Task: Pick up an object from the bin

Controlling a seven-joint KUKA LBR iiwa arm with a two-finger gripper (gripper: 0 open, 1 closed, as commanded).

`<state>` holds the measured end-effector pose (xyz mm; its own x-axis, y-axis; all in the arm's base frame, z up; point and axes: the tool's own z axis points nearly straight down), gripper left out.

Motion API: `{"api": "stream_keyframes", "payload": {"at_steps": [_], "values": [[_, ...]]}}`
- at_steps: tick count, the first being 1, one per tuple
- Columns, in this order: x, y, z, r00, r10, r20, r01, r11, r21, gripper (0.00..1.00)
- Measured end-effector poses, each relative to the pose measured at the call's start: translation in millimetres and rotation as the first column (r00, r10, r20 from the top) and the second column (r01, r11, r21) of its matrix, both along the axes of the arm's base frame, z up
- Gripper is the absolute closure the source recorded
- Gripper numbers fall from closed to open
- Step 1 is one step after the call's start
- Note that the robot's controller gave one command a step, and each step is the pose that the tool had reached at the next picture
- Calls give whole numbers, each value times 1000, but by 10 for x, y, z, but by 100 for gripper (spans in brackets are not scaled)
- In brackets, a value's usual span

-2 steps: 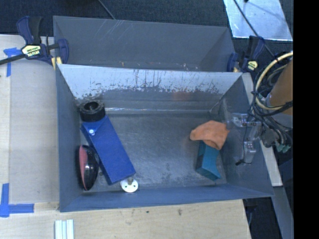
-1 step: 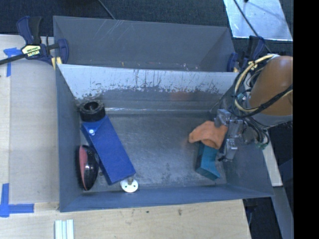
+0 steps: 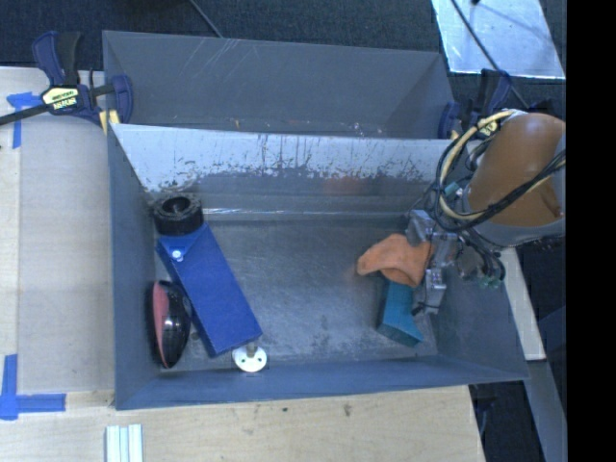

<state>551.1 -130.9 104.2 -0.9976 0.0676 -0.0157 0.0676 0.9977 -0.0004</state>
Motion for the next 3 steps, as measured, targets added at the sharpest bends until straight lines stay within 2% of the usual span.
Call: {"api": "stream_keyframes", "payload": {"at_steps": [1, 2, 3], "values": [[62, -143, 300, 965, 262, -11, -262, 965, -1, 100], [60, -141, 297, 965, 263, -11, -263, 965, -1, 100], [-310, -70, 478, 963, 270, -14, -270, 963, 1, 100]]}}
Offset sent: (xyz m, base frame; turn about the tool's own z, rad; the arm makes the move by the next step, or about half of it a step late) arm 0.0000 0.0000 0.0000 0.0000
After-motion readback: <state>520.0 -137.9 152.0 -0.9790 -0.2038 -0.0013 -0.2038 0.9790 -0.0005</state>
